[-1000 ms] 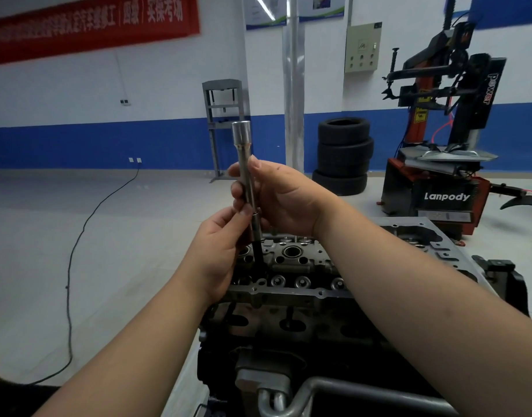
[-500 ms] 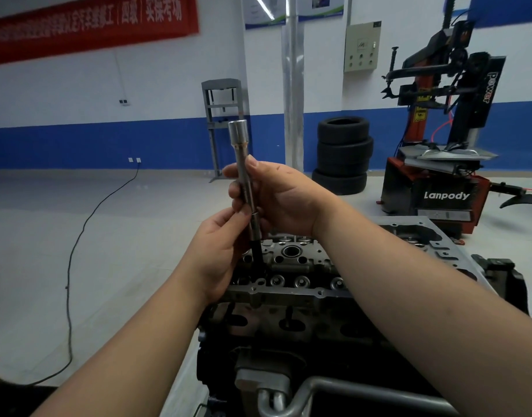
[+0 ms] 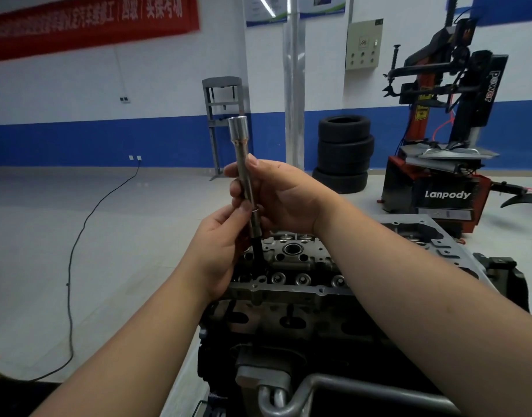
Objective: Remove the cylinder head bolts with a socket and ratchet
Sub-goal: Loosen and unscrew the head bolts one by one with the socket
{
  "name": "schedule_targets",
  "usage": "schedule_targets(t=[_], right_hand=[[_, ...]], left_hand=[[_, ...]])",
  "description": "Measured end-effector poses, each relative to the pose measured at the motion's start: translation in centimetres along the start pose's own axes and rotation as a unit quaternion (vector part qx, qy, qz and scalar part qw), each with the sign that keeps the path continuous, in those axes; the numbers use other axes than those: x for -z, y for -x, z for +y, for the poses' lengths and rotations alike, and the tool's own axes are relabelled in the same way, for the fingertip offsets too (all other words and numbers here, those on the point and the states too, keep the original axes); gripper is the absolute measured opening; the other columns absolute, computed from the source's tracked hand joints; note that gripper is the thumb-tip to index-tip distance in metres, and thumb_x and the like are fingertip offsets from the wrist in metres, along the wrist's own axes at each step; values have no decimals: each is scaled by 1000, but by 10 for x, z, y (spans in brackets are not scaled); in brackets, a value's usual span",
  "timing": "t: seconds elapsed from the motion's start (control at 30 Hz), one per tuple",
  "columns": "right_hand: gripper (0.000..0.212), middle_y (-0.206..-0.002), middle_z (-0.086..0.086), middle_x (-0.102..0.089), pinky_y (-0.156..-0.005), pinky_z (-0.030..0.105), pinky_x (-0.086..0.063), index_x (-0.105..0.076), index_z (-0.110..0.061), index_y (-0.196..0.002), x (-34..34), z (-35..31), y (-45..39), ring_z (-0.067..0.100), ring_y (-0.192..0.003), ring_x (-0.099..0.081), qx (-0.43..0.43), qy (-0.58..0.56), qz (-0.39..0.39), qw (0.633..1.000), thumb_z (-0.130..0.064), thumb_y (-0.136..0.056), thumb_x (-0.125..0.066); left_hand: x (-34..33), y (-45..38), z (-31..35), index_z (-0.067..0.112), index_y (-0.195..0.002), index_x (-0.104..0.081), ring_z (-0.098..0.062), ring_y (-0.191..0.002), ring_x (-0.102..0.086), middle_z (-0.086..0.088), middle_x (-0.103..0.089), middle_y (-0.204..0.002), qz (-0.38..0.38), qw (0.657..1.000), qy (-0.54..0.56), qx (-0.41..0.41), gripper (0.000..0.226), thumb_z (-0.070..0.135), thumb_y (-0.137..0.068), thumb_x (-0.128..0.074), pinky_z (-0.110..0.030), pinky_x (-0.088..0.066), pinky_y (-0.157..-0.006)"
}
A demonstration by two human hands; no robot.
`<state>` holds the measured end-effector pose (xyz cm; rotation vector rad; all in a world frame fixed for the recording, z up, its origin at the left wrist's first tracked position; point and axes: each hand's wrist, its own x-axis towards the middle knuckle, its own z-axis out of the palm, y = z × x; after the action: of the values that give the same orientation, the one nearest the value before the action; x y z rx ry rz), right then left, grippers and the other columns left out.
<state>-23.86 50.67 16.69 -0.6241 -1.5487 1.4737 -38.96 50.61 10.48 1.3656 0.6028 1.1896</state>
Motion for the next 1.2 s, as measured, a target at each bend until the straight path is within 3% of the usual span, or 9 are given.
schedule_targets(t=[0.17, 0.33, 0.4, 0.63, 0.77, 0.83, 0.93, 1.1, 1.2], right_hand=[[13, -83, 4, -64, -77, 37, -45, -54, -15, -91, 0, 5, -3, 23, -78, -61, 31, 15, 34, 999, -26, -97, -57], [23, -84, 3, -65, -60, 28, -42, -55, -12, -93, 0, 1, 0, 13, -65, -59, 30, 37, 39, 998, -31, -104, -48], [31, -86, 2, -66, -55, 23, -46, -59, -11, -100, 0, 0, 1, 9, -62, -61, 12, 26, 23, 999, -36, -106, -42], [28, -86, 3, -64, -81, 35, -50, -58, -11, -110, -3, 2, -1, 19, -82, -61, 7, 14, 19, 1000, -35, -102, -47], [10, -82, 4, -64, -75, 35, -50, -56, -15, -92, -2, 5, -3, 21, -77, -61, 42, 25, 32, 998, -23, -97, -57], [14, -83, 3, -65, -68, 33, -46, -56, -14, -92, -2, 4, -2, 16, -70, -59, 37, 38, 40, 998, -26, -99, -55], [25, -86, 1, -68, -60, 24, -51, -60, -12, -101, -2, 1, 1, 11, -68, -63, 7, 38, 32, 999, -33, -103, -47], [36, -87, -2, -65, -81, 36, -48, -60, -13, -110, -8, -3, 4, 14, -81, -64, -38, 30, 47, 998, -42, -103, -40], [43, -88, 2, -65, -88, 41, -47, -60, -12, -117, -17, -15, 2, 19, -84, -63, -23, 73, 85, 993, -47, -99, -44]], left_hand=[[-5, 0, 0, 16, -102, -71, -16, -84, -70, 0, -74, -85, 35, 999, -19, -24, 42, 42, -70, -72, -42, -53, -88], [-1, 0, 0, 33, -92, -81, -11, -90, -73, 2, -77, -94, -7, 1000, -28, -6, 32, 59, -87, -64, -29, -54, -79], [1, 0, -1, 33, -90, -82, -12, -92, -74, 1, -78, -96, -21, 1000, -20, -5, 30, 53, -88, -60, -23, -57, -75], [-4, -2, -4, 19, -93, -75, -16, -79, -67, 0, -71, -80, 38, 999, -8, -30, 29, 39, -73, -71, -32, -55, -81], [-4, -1, -5, 21, -99, -75, -10, -85, -72, 4, -77, -89, 25, 998, -36, -36, 29, 43, -79, -72, -26, -55, -79], [0, 0, -3, 30, -98, -80, -11, -97, -74, 1, -79, -102, -3, 1000, -27, -14, 25, 48, -93, -64, -25, -54, -81], [4, 0, -4, 38, -99, -81, -14, -105, -73, 0, -78, -109, -26, 1000, -12, -6, 31, 43, -93, -51, -30, -50, -89], [1, -2, -6, 32, -96, -81, -12, -96, -75, 0, -80, -99, -8, 999, -23, -31, 23, 39, -90, -60, -22, -56, -81], [1, -3, -8, 27, -93, -72, -11, -87, -73, 2, -77, -89, 30, 997, -54, -50, 29, 50, -75, -76, -26, -53, -80]])
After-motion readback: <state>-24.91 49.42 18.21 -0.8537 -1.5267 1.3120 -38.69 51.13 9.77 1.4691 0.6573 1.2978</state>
